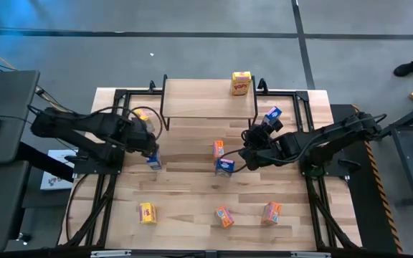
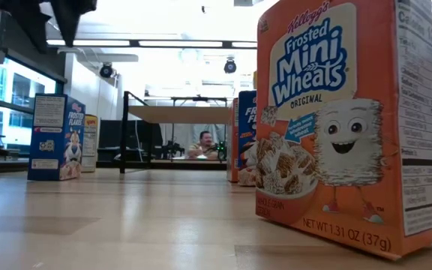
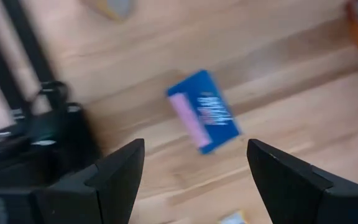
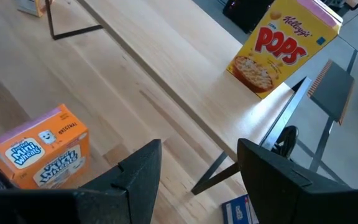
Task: Stack cereal on shelf
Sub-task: Put the bottom left blue cereal box on the shelf
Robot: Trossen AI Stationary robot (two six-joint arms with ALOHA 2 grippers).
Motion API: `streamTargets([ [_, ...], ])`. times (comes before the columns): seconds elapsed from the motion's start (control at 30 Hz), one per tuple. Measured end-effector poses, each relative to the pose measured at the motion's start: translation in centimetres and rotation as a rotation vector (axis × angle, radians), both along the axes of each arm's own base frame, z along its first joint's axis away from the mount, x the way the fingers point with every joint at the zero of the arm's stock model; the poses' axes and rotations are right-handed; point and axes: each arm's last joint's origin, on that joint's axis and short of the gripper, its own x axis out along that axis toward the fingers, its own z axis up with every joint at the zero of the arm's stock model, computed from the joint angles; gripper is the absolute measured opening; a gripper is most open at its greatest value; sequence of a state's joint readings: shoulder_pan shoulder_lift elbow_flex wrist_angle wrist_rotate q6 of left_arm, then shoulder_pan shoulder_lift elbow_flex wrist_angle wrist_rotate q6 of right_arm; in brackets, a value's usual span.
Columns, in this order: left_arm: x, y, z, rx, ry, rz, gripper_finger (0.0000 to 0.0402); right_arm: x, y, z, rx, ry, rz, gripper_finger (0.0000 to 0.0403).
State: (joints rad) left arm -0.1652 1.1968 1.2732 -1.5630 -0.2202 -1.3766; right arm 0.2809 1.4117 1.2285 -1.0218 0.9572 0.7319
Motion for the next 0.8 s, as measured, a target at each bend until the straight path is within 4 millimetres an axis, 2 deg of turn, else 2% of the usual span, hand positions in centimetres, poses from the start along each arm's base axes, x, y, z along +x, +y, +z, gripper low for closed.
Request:
streamTargets([
  [0.17, -2.1, 0.9, 0.4, 0.005, -0.080, 0.034, 0.0275, 0.0, 0.0, 0.0, -0.011, -0.005, -0.005, 0.0204],
  [0.33, -4.0, 1.4, -1.4, -0.026, -0.138, 0.095, 0.0275, 0.1, 0.0, 0.1, -0.023, -0.015, -0.011, 0.0204],
  [0.5, -3.0, 1.2, -3.0, -0.066, -0.282, 0.133, 0.0275, 0.1, 0.0, 0.1, -0.023, -0.017, -0.011, 0.0204],
  [0.8, -1.0, 1.0, -4.5, -0.052, -0.223, 0.112, 0.0275, 0.1, 0.0, 0.1, -0.001, -0.019, -0.002, 0.0204],
])
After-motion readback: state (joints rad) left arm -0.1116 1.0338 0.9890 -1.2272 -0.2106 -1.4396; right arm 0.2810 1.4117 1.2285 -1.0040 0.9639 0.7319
